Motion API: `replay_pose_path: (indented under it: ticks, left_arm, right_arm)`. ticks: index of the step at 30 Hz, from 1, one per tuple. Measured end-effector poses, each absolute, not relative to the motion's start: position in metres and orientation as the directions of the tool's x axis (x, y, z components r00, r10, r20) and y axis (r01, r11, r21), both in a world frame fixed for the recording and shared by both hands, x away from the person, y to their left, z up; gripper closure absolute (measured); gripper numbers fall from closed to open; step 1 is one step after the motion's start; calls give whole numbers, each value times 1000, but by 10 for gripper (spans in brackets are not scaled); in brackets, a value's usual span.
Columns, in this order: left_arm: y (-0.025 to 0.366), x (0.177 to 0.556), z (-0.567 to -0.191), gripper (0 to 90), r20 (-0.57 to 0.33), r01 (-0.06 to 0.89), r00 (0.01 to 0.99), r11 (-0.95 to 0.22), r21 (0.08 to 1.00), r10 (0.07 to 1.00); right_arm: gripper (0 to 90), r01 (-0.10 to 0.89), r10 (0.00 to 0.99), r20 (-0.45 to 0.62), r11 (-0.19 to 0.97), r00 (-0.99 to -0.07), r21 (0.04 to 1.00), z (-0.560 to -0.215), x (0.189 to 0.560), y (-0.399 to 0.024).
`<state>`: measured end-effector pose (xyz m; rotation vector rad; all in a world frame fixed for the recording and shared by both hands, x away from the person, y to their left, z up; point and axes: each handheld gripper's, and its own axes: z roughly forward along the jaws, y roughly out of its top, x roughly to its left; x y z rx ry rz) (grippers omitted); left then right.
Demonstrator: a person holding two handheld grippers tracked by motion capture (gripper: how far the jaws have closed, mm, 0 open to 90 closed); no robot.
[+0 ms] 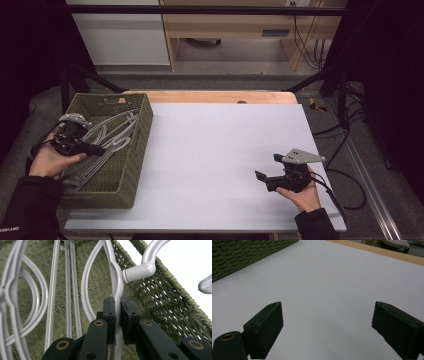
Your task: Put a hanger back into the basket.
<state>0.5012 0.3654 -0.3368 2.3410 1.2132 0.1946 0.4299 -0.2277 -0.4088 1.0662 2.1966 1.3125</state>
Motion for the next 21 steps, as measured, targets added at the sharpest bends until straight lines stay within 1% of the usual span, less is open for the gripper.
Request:
replay_pose_path:
  ticks: [7,15,18,21]
  left_arm:
    - [367,504,-343,829,-143,740,573,-434,514,807]
    - [368,506,-344,829,-163,735,561,-399,548,811]
    - [373,505,-342,827,-168,733,551,-377,566,817]
    - [378,505,-340,823,-146,728,538,-369,578,830]
  right_arm:
    - [105,420,761,67,279,-645,864,-409,430,-227]
    - [105,418,760,67,280,-647,865,-409,430,-227]
    - [104,418,760,67,279,-647,864,-409,430,-227]
    - [105,416,759,66,281,-648,865,-409,430,-227]
